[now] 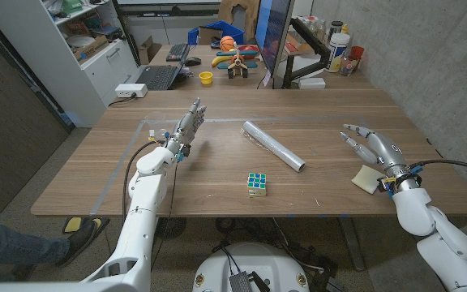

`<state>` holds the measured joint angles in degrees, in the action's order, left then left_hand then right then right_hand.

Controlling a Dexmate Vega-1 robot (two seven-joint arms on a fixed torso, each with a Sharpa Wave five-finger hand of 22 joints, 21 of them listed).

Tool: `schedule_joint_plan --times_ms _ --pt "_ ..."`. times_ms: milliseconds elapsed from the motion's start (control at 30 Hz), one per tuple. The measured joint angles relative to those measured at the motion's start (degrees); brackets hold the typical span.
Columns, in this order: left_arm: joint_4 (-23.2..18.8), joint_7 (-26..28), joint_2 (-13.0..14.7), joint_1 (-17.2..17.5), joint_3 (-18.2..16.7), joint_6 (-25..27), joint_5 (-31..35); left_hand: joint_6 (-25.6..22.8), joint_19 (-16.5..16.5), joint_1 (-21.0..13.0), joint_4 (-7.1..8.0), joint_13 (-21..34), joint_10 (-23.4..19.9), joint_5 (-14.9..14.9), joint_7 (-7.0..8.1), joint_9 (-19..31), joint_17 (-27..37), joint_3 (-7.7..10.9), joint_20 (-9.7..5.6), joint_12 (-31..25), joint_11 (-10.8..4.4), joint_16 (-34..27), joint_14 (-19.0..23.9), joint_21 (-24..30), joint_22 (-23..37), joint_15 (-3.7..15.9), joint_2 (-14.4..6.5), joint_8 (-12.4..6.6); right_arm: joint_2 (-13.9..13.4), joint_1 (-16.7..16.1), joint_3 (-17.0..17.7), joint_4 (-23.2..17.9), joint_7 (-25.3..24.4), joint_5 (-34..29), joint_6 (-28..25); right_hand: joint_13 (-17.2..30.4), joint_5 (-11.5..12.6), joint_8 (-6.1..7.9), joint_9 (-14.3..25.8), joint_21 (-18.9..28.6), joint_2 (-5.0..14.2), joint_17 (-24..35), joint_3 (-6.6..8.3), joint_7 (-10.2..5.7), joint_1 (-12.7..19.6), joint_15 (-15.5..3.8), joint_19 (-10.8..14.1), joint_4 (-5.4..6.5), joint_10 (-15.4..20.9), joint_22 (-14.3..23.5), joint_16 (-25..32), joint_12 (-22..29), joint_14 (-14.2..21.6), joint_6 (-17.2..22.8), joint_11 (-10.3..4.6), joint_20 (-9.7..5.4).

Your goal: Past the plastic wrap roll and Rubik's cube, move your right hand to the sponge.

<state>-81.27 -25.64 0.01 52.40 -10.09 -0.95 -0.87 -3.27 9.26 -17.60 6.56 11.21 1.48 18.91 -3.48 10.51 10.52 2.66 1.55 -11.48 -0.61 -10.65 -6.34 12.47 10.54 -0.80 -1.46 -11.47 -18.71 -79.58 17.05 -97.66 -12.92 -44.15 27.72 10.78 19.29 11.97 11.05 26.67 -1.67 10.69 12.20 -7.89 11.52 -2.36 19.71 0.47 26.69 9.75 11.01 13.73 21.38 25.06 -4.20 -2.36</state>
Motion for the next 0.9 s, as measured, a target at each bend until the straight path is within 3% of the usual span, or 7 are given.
schedule_joint_plan --times_ms 900 --pt "0.0 0.5 -0.4 -0.1 0.7 0.4 0.6 0.0 0.2 -0.2 0.0 0.0 0.0 0.0 0.0 0.0 0.0 -0.46 0.2 0.0 0.0 0.0 -0.2 -0.2 0.0 0.2 -0.2 0.0 -1.5 -2.5 0.2 -0.9 -1.5 -3.2 -2.2 0.0 1.1 -0.39 0.0 -2.1 0.0 0.0 -0.08 -0.71 0.0 0.0 -0.7 -0.39 -0.7 0.0 -0.4 -0.4 -1.8 -0.7 -0.73 0.11"
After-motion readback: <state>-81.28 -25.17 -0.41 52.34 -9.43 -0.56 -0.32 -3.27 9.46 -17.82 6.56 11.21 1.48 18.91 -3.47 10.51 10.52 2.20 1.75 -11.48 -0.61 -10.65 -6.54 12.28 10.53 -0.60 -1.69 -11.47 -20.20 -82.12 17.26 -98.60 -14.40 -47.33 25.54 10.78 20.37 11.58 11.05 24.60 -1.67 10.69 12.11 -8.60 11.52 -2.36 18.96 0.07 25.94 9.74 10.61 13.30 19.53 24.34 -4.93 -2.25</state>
